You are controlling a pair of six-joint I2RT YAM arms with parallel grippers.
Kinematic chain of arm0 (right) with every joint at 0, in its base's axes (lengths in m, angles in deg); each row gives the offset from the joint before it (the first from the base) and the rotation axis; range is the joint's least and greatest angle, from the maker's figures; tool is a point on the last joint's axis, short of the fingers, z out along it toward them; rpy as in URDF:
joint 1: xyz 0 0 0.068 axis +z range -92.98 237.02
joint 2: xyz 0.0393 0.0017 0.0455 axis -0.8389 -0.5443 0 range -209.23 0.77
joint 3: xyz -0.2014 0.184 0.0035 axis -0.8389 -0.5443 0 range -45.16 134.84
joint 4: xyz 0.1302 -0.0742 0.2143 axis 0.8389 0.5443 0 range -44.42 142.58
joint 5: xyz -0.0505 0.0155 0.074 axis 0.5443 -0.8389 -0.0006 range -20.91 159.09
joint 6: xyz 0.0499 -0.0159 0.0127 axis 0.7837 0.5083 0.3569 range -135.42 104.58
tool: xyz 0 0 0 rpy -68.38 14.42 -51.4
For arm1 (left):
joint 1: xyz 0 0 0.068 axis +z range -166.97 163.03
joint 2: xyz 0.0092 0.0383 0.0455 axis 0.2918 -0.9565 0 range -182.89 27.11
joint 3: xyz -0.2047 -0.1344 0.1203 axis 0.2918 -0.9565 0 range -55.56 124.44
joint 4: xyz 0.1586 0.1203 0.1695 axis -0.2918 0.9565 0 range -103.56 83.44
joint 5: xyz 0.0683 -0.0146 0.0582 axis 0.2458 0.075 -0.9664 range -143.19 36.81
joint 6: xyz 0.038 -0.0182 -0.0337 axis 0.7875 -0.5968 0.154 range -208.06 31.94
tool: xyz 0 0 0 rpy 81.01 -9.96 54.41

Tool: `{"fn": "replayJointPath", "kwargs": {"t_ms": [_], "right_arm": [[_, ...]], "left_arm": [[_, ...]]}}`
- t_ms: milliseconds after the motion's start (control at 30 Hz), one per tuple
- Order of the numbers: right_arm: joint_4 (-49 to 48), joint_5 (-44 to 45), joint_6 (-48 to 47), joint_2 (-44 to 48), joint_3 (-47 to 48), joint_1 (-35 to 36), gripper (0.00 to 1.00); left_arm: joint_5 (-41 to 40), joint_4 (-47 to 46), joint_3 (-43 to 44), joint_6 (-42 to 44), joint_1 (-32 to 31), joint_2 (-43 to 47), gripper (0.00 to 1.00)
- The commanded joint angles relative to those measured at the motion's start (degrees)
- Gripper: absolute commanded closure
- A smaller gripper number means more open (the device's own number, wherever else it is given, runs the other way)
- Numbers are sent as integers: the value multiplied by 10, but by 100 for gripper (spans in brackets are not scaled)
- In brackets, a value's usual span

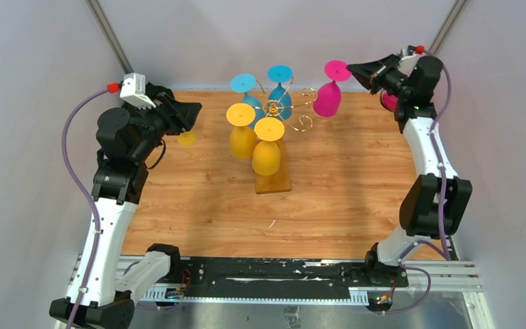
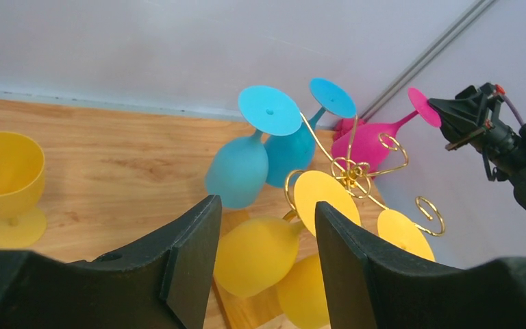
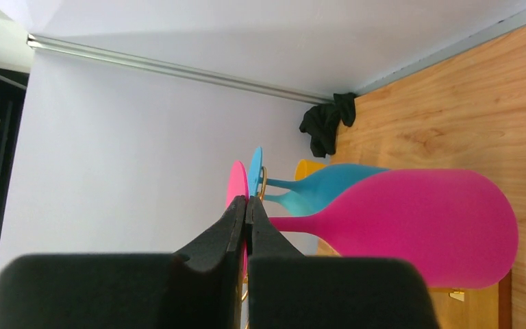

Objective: Take the wine glass off the wine glass rack

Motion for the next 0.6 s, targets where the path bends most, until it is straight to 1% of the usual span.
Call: {"fn": "replayJointPath", "kwargs": {"t_ms": [0,100,200,233,300,367,433,500,567], "right_arm": [[-59,-36,29,85,-49,-46,100],[-93,-61,51,149,-92,-84,100],[-103,-81,63,217,-96,-113,100],[-101,-84,62,240,-86,-116,100],[-73,-87,48,282,-55,-115,100],[-62,-89,47,307,-25,-115,100],[-75,-89,64,331,1,-115,100],[-119,-88,106,342,15,-113,100],[-200,-83,169,342,17,-107,100]], "left_arm": [[35,-57,-25,-31,-3,-10,41],[95,-133,-40,-60,-3,-24,38],[198,-248,-48,-100,-3,-52,32],[230,-273,-38,-107,-6,-67,30],[286,-276,-6,-100,-17,-95,28],[317,-287,12,-93,-28,-112,27],[330,-336,9,-107,-31,-115,27],[345,-442,-16,-169,-31,-115,23],[364,-590,-32,-259,-31,-131,20]]}}
